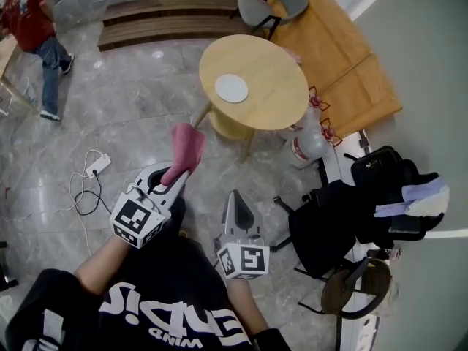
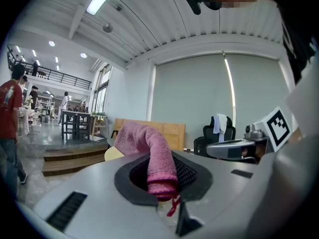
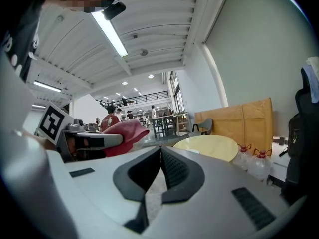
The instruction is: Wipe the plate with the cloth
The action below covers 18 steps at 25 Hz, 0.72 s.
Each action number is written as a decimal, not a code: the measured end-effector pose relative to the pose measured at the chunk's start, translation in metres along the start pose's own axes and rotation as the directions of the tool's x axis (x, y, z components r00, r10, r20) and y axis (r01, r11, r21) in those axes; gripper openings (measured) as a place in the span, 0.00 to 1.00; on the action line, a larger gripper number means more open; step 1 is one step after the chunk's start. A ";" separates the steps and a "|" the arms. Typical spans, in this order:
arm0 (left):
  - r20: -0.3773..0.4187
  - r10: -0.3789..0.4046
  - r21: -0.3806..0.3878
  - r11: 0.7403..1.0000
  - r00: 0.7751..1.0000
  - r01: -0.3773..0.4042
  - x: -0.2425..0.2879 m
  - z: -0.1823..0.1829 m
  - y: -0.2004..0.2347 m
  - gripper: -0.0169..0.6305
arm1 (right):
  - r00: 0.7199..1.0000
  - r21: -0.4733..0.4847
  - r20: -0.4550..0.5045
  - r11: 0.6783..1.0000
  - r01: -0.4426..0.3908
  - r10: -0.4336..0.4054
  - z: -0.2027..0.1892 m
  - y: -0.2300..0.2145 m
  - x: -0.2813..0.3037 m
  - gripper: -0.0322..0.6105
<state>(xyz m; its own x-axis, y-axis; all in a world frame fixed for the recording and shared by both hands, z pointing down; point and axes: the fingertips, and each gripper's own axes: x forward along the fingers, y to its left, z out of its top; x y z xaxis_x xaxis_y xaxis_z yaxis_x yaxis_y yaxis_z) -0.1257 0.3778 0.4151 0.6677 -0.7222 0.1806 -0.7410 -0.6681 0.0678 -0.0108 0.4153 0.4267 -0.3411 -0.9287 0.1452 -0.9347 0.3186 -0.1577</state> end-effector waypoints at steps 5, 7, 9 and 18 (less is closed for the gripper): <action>0.007 -0.016 -0.003 1.000 1.000 0.016 0.018 0.005 0.009 0.11 | 1.000 0.011 0.004 1.000 0.020 -0.020 0.002 -0.013 0.014 0.09; 0.007 -0.021 0.000 1.000 1.000 0.021 0.024 0.007 0.015 0.11 | 1.000 0.011 0.003 1.000 0.022 -0.022 0.002 -0.015 0.022 0.08; 0.004 -0.027 -0.002 1.000 1.000 0.027 0.030 0.007 0.020 0.11 | 1.000 0.018 0.000 1.000 0.020 -0.020 0.001 -0.015 0.031 0.08; -0.003 -0.046 -0.012 0.999 0.999 0.046 0.066 0.014 0.052 0.11 | 1.000 0.028 -0.023 1.000 0.006 -0.005 0.003 -0.021 0.079 0.08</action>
<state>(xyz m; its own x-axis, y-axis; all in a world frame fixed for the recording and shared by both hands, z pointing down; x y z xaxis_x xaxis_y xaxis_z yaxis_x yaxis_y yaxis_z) -0.1188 0.2932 0.4169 0.7011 -0.6900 0.1799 -0.7100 -0.6987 0.0874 -0.0175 0.3344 0.4388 -0.3387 -0.9257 0.1684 -0.9334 0.3079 -0.1845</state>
